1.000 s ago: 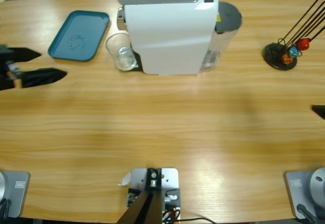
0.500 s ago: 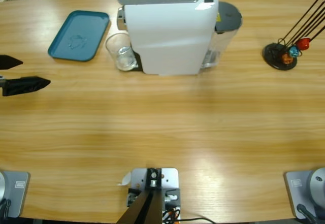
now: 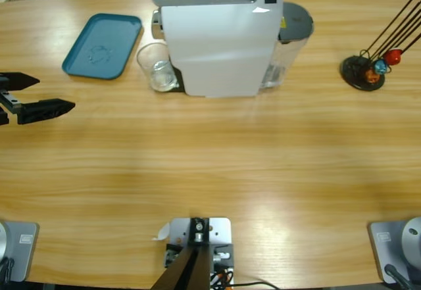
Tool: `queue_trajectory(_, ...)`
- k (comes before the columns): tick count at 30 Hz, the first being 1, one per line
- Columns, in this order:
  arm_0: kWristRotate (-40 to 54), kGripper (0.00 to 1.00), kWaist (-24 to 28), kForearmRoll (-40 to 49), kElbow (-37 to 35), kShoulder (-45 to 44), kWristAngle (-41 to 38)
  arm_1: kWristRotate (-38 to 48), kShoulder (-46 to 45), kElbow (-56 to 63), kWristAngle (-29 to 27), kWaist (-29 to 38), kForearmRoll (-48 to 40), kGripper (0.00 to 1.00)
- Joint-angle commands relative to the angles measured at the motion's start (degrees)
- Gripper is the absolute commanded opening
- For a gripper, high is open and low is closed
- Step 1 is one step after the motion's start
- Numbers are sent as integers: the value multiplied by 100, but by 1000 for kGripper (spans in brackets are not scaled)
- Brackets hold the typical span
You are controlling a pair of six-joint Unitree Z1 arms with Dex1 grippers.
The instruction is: Pour coffee
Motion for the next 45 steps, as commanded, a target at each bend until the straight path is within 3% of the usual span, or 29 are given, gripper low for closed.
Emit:
queue_trajectory(1, 63, 1000, -39, -64, 185, 207, 61, 107, 418, 79, 76, 32, 83, 0)
queue_trajectory(45, 63, 1000, -39, -64, 168, 256, 35, 251, 493, 43, -260, 283, 187, 0)
